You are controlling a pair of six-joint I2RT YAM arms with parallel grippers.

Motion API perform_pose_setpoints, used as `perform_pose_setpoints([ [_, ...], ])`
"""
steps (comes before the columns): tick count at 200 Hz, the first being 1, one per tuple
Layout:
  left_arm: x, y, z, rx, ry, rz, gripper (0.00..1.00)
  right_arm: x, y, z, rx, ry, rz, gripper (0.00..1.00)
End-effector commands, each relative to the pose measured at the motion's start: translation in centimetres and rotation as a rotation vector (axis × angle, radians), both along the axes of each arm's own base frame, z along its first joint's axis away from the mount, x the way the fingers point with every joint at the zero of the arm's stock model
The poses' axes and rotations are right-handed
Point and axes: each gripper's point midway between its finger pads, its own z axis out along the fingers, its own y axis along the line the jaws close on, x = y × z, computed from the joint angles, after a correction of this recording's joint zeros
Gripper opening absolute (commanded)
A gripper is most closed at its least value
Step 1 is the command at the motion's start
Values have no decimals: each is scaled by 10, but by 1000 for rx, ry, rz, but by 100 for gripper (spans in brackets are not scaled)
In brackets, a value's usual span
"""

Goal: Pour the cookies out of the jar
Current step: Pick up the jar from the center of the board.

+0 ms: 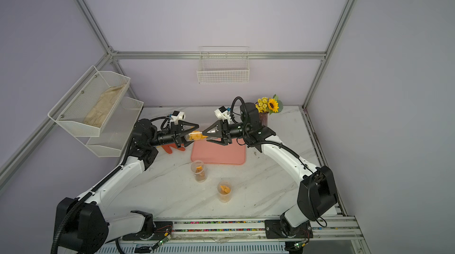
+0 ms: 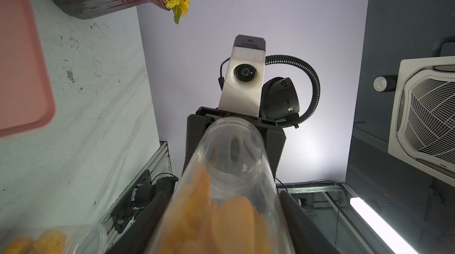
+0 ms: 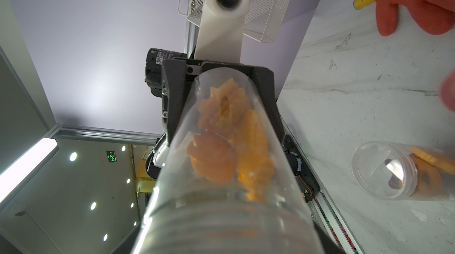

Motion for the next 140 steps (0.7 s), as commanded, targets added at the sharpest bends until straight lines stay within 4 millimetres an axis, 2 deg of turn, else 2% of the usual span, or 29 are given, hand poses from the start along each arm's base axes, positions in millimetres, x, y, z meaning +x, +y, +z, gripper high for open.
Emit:
perform_pose_setpoints([
  [1, -9, 2, 4, -10, -72, -5, 63, -2, -2, -2, -26, 25, -29, 70],
  [30, -11, 2, 3, -2, -76, -6, 63, -1, -2, 0, -27, 21, -35, 81],
  [51, -11, 2, -1, 13, -69, -5, 63, -1, -2, 2, -28, 14, -35, 97],
  [87, -11, 3, -4, 22, -67, -2, 63, -2, -6, 11, -22, 15, -38, 97],
  [140, -10, 2, -2, 22, -75, -19, 63, 7, -26, 23, 0, 38, -54, 97],
])
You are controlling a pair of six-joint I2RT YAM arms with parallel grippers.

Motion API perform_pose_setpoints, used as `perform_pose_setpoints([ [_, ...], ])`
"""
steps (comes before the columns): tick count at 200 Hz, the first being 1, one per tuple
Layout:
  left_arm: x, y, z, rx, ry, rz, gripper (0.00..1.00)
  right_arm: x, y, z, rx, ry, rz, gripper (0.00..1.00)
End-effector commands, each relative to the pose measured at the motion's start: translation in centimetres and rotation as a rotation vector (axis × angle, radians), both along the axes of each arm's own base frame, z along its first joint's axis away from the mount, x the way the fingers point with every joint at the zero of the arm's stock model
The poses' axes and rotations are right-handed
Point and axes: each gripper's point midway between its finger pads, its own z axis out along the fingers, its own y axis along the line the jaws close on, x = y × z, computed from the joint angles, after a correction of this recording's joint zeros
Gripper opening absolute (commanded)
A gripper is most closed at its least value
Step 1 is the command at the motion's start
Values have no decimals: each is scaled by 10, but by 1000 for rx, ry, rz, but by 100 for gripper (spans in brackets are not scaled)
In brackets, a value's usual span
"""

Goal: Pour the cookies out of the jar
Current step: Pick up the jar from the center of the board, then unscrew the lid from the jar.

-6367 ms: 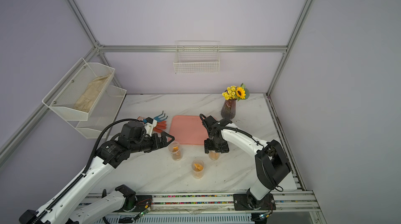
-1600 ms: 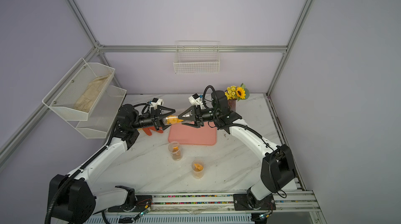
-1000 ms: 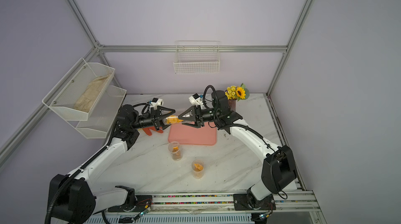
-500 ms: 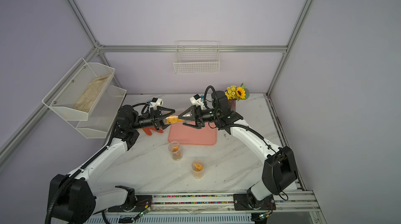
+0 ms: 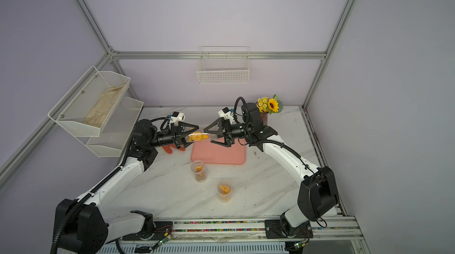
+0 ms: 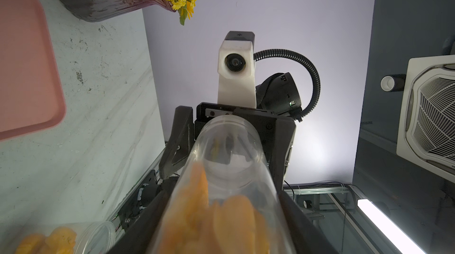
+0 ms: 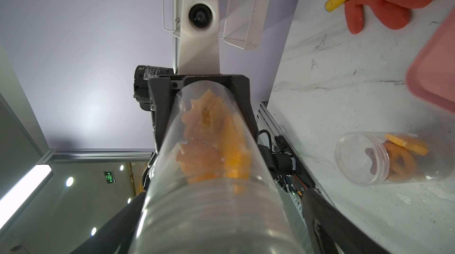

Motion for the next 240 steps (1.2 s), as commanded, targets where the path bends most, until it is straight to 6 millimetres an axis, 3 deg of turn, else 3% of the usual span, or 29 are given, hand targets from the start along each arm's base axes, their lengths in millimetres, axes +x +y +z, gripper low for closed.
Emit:
perform_pose_setpoints([
  [1, -9, 1, 4, 0, -70, -25, 63, -5, -11, 31, 44, -31, 10, 97],
  [44, -10, 2, 4, 1, -69, -28, 63, -5, -17, 35, 49, -29, 4, 96],
  [135, -13, 4, 3, 2, -66, -27, 63, -4, -19, 33, 47, -25, -11, 69],
  [240, -10, 6, 1, -3, -54, -15, 63, -7, -25, 34, 56, -48, -22, 63],
])
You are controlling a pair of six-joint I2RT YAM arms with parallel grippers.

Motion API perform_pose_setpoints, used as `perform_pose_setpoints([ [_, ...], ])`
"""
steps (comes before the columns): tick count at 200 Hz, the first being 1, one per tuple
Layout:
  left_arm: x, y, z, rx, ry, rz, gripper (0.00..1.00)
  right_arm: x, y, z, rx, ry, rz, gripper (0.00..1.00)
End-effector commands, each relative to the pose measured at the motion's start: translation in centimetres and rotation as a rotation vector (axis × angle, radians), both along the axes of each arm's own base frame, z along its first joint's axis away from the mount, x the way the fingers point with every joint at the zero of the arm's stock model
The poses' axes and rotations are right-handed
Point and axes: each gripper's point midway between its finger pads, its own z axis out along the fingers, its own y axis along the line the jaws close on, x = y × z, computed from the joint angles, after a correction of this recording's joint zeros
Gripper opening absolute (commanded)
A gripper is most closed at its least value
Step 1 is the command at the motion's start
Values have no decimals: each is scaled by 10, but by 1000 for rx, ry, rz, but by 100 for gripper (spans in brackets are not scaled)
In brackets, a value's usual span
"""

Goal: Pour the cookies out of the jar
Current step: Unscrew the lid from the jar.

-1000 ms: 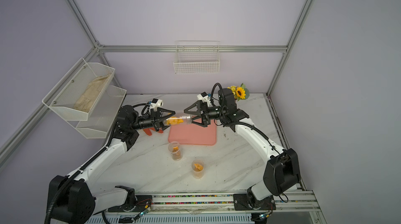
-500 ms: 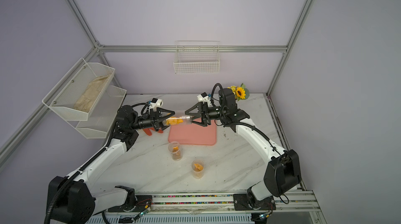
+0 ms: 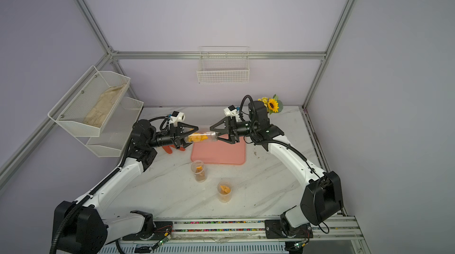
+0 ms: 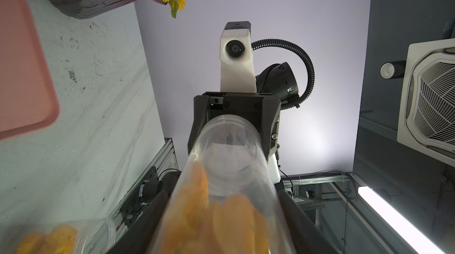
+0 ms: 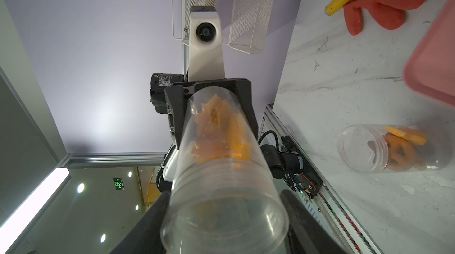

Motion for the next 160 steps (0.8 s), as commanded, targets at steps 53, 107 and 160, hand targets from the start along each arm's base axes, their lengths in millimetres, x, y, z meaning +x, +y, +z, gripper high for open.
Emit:
perform_pose_setpoints([
  [53, 2, 8, -7, -16, -3, 27, 61, 2, -21, 21, 42, -97, -33, 61],
  [107, 8, 8, -4, -29, -1, 30, 60, 0, -24, 20, 40, -132, -24, 58],
  [160, 14, 7, -5, -27, 13, 30, 59, 7, -26, 13, 5, -299, -52, 61],
])
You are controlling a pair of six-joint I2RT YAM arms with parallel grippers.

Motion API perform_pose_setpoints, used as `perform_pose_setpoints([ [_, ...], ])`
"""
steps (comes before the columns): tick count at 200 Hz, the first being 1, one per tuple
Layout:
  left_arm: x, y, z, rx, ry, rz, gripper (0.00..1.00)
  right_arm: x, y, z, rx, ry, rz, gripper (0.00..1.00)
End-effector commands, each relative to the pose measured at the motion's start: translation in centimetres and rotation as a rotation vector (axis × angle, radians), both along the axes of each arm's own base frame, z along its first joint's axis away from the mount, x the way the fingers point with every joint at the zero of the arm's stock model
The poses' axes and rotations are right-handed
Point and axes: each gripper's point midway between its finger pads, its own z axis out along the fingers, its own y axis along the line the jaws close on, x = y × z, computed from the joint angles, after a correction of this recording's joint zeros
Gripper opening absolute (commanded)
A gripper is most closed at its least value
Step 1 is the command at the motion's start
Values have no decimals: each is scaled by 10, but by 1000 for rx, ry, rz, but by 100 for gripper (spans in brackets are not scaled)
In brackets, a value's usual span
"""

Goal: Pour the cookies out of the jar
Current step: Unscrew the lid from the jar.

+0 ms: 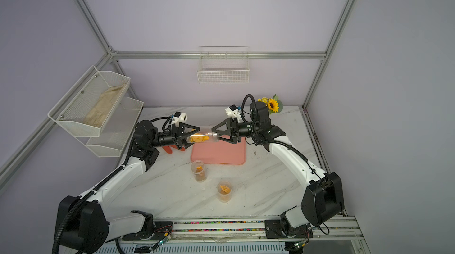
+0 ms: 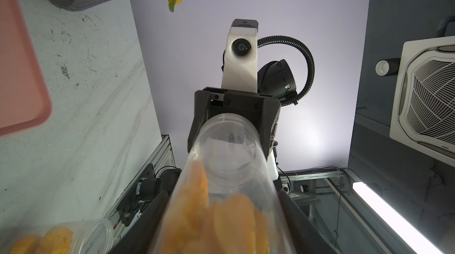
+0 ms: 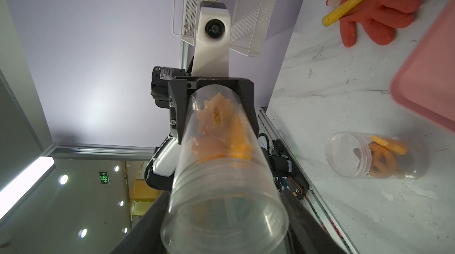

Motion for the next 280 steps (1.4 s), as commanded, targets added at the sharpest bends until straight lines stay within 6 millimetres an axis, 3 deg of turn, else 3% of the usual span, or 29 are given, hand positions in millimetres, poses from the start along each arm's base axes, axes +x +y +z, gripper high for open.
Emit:
perform_pose_setpoints([
  [1, 10, 11, 1, -9, -6, 51, 59, 5, -18, 19, 11, -178, -54, 61],
  [70, 13, 10, -1, 0, 3, 47, 59, 15, -24, 14, -47, -551, -95, 60],
  [84, 13, 10, -2, 5, 7, 46, 59, 16, -24, 5, -70, -645, -81, 60],
  [87, 13, 10, -2, 6, 5, 46, 59, 11, -27, 13, -65, -694, -81, 60],
  [111, 13, 10, -4, 11, 6, 43, 59, 7, -31, 11, -71, -873, -81, 60],
  [171, 14, 9, -5, 13, 11, 43, 59, 12, -36, 5, -124, -1162, -85, 59],
  [220, 15, 9, -7, 14, 16, 45, 59, 20, -51, 7, -245, -1449, -156, 59],
  [280, 18, 9, -9, 14, 23, 45, 59, 17, -66, 5, -368, -1610, -162, 60],
])
